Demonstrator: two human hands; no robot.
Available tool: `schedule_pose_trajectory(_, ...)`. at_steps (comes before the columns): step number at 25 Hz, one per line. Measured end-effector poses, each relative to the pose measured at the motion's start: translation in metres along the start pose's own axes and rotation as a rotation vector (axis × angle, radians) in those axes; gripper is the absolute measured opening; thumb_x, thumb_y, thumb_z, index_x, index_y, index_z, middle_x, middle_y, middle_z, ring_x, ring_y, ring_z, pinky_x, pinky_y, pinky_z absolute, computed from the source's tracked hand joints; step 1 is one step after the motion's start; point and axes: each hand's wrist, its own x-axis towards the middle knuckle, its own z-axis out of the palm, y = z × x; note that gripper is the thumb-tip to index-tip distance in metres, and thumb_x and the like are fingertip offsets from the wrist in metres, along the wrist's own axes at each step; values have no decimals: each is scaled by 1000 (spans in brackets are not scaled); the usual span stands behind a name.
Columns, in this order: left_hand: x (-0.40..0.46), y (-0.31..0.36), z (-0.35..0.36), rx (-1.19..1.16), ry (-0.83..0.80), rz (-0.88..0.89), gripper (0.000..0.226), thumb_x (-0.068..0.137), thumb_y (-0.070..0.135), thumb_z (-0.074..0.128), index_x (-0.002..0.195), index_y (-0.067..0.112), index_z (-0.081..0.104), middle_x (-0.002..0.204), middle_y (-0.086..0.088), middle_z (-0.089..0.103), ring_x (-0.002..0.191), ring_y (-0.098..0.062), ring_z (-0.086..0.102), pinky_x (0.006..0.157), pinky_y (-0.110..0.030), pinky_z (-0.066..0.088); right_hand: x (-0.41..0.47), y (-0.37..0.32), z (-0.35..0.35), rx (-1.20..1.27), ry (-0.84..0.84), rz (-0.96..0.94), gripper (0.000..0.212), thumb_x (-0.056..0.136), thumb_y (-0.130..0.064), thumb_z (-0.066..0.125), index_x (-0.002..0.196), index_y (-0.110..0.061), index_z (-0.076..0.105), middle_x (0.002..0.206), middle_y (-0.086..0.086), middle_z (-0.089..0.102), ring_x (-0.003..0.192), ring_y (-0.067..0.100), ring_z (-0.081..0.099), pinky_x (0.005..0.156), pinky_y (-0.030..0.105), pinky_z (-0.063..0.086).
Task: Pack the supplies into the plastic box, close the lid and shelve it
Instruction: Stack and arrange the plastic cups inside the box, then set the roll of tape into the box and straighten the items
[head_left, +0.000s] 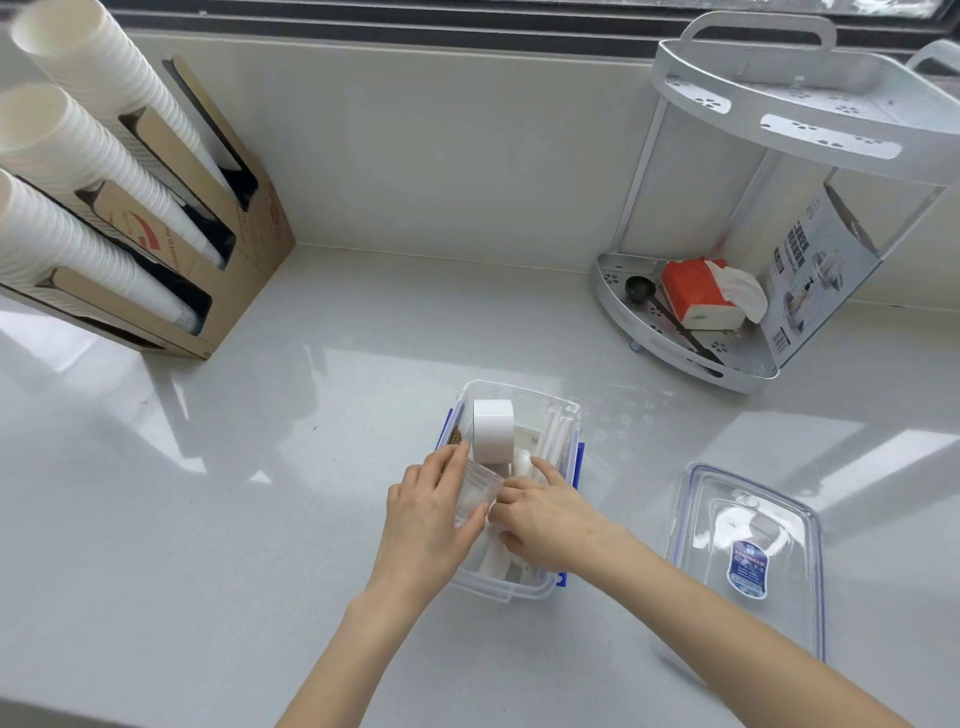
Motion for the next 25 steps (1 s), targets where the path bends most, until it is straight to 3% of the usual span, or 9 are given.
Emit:
schedule_pose_trajectory(3, -1, 2, 6, 237, 29, 76, 59, 70, 37, 70, 122, 15, 53, 107, -2, 68, 87, -23, 65, 70, -36, 50, -6, 2, -2, -20, -19, 32, 36, 95, -21, 32, 111, -4, 59, 124, 11, 58, 132, 23, 36, 119, 49, 1)
schedule_pose_trajectory(5, 0, 0, 11, 332, 54, 125, 65, 54, 34, 83, 112, 18, 60, 86, 4, 70, 72, -17, 66, 56, -30, 51, -8, 2, -3, -24, -25, 38, 38, 96, -22, 30, 111, -3, 60, 125, 11, 58, 135, 22, 34, 119, 49, -1)
schedule_pose_trajectory(8, 2, 0, 11, 352, 24, 117, 57, 45, 28, 86, 98, 26, 65, 80, 9, 68, 70, -14, 65, 60, -31, 47, -9, 1, -4, -10, -30, 37, 39, 96, -23, 30, 110, -3, 60, 126, 11, 58, 136, 22, 33, 118, 49, -2)
schedule_pose_trajectory(10, 2, -1, 10, 366, -4, 108, 46, 50, 26, 83, 93, 26, 67, 84, 6, 69, 76, -17, 66, 71, -34, 32, -9, 2, -3, 6, -33, 41, 39, 96, -23, 30, 109, -3, 61, 125, 11, 59, 136, 22, 33, 118, 48, -3)
schedule_pose_trajectory(12, 2, 3, 7, 294, -40, 64, 37, 70, 24, 71, 107, 21, 63, 104, -1, 66, 99, -24, 60, 78, -35, 23, -9, 3, -2, 21, -22, 46, 39, 96, -23, 30, 108, -3, 61, 124, 10, 59, 136, 22, 33, 118, 47, -4)
schedule_pose_trajectory(15, 4, 4, 7, 239, -81, 18, 40, 90, 31, 43, 129, 24, 43, 133, 4, 45, 126, -17, 34, 93, -31, 16, -10, 4, -2, 99, 30, 42, 38, 96, -22, 30, 106, -3, 62, 123, 10, 61, 136, 21, 33, 119, 45, -1)
schedule_pose_trajectory(18, 9, 6, 3, 169, -54, -4, 40, 91, 34, 41, 130, 24, 42, 134, 5, 44, 126, -16, 33, 94, -28, 17, -12, 7, -5, 280, 205, 86, 33, 96, -21, 33, 104, -7, 62, 116, 9, 63, 125, 22, 45, 120, 38, 9)
schedule_pose_trajectory(22, 32, 6, -4, 106, 23, 1, 40, 91, 26, 43, 130, 21, 42, 134, 1, 47, 123, -20, 36, 93, -31, 21, -5, 20, -10, 516, 556, 330, 28, 93, -20, 42, 115, -10, 56, 116, 7, 61, 115, 22, 49, 115, 34, 17)
schedule_pose_trajectory(25, 53, 7, -7, 116, -8, 53, 49, 89, 26, 47, 136, 22, 35, 143, 3, 40, 127, -21, 32, 97, -33, 20, 7, 26, -14, 501, 433, 426, 40, 92, -29, 44, 126, -10, 48, 125, 9, 56, 125, 24, 41, 115, 36, 16)
